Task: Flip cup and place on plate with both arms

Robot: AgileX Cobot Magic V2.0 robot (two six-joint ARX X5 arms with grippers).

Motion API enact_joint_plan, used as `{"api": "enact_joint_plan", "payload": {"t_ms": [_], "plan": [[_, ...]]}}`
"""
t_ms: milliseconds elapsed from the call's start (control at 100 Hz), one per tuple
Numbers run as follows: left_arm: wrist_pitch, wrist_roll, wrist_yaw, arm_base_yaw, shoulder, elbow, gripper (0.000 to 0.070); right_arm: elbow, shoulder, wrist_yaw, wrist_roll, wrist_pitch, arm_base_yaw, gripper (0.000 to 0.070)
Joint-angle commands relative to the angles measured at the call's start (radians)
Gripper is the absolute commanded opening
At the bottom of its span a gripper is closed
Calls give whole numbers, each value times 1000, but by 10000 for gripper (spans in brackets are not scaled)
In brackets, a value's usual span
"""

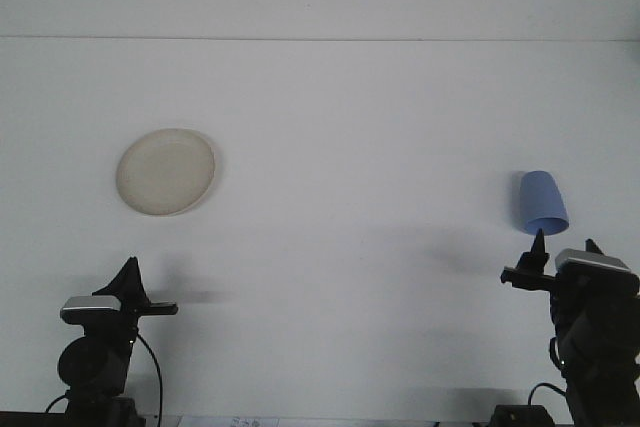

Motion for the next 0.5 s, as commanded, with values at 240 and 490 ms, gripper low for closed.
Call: {"api": "enact_joint_plan", "payload": {"t_ms": [240, 490], "plan": [[15, -6, -3, -1, -2, -19, 14, 6, 274, 22, -172, 36, -142, 479], [15, -6, -3, -1, -2, -19, 14, -28, 460, -175, -214, 142, -340, 476]]}}
